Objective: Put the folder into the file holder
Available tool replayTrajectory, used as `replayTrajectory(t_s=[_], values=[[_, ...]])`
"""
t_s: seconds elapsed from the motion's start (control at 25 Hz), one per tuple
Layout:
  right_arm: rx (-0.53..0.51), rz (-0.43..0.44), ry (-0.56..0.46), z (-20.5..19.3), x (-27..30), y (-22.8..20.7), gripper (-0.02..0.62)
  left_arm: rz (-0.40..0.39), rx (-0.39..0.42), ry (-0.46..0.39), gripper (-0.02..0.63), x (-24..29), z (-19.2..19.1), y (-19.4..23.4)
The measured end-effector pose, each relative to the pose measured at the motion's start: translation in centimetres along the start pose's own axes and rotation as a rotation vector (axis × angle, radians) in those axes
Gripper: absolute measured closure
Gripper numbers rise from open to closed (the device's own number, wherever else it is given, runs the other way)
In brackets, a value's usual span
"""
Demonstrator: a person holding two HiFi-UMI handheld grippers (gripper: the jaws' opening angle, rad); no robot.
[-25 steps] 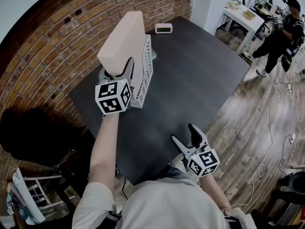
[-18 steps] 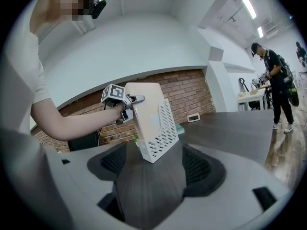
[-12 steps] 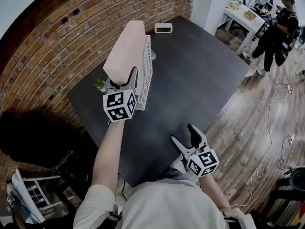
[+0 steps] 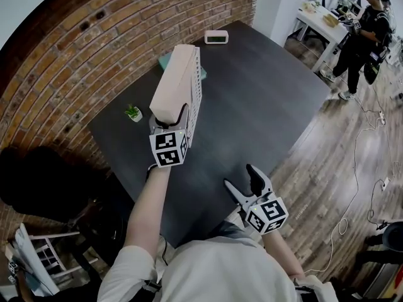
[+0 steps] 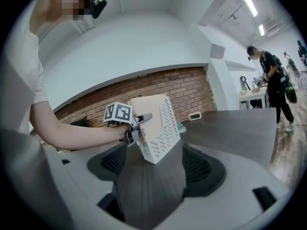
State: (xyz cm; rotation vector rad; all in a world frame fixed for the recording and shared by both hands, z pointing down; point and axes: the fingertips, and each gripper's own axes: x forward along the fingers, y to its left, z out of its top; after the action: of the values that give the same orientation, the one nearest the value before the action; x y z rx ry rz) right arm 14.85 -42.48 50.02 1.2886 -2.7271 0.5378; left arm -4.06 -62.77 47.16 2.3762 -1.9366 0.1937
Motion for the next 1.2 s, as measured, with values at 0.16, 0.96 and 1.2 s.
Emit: replayTrajectory(t_s=[0.16,0.96,1.2], values=[[-0.005,0.004,-0.003,0.1,0.1,0.5,0.229,-0.003,-0.004,0.014,0.313,0.1,0.0,0.1],[-0.042,-0.067,-0.049,-1.2,-5.2,8.3,0.232,-0.149,-0.11,0.161,0.273,-15.0,-5.2,-1.7],[-0.068,-0.079,-0.069,-2.6,-7.6,13.2,0.332,-0.167,-0.179,0.145,0.393,-24.5,-6.2,-1.7]])
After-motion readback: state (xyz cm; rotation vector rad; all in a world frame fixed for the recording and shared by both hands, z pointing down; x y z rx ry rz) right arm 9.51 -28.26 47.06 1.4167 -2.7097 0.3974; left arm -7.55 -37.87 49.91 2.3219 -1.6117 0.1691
